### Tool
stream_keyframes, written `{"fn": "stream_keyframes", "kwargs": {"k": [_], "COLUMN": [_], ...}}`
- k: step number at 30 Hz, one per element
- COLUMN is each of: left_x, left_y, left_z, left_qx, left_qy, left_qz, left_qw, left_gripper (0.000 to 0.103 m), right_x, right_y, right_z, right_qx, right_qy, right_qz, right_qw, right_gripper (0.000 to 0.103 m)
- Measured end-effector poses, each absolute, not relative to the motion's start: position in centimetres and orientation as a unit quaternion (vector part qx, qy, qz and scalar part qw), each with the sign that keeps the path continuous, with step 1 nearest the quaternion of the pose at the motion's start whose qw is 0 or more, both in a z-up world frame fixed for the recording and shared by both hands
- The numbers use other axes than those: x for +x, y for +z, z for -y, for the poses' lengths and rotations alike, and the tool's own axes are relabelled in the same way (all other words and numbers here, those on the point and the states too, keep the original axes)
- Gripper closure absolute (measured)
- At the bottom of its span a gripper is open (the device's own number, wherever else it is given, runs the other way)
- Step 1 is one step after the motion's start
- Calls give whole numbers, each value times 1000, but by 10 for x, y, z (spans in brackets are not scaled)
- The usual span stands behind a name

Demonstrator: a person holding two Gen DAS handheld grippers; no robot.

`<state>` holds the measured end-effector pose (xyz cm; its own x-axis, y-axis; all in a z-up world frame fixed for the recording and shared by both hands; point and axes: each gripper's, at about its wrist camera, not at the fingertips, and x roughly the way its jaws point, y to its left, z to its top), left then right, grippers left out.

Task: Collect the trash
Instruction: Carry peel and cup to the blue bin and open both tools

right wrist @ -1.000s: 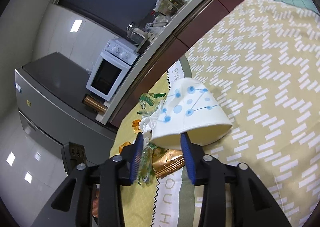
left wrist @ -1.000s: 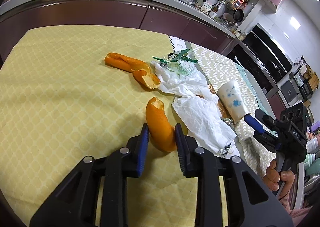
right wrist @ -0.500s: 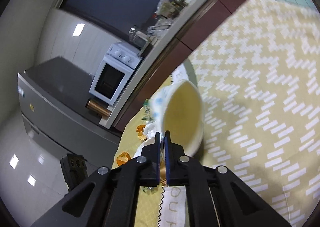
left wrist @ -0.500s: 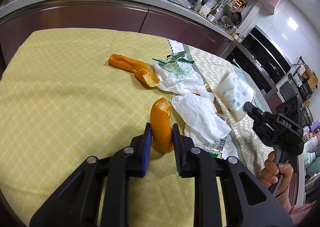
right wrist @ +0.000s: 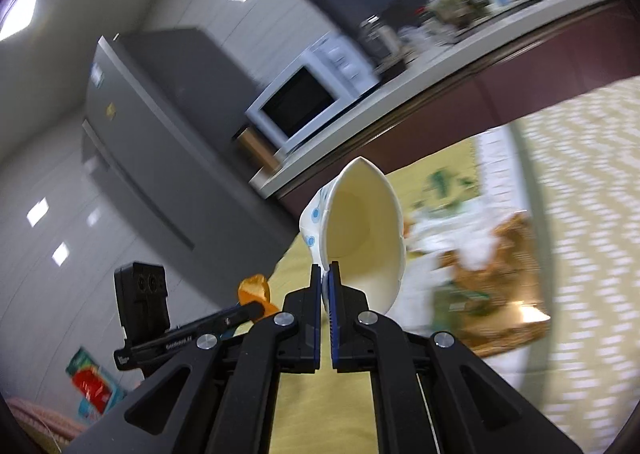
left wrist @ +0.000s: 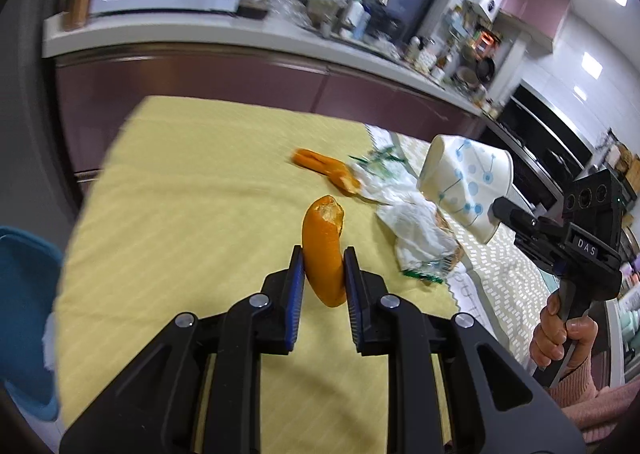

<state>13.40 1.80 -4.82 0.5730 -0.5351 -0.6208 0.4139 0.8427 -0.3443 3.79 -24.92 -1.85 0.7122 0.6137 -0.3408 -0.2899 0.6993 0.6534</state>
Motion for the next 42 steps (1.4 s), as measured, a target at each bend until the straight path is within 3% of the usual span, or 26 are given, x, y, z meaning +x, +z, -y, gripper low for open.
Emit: {"fn": "stream_keyframes", "kwargs": {"k": [10, 23, 42], "left_x": [86, 71, 97], "left_y": [-33, -62, -119], "left_z": [-136, -275, -326], "left_qx": [-133, -177, -216], "left_qy": [-166, -22, 41], "left_qz": [-338, -347, -399], "left_qw": [917, 921, 891], "left_gripper": [83, 83, 82], "right_x": [73, 113, 139], "right_y": [-11, -7, -44], "right_z": [134, -8, -118], "right_qx": [209, 118, 42], "right_qy": [379, 477, 481], "right_qz": [-339, -386, -462], "right_qw": [835, 780, 744], "right_gripper": [100, 100, 100]}}
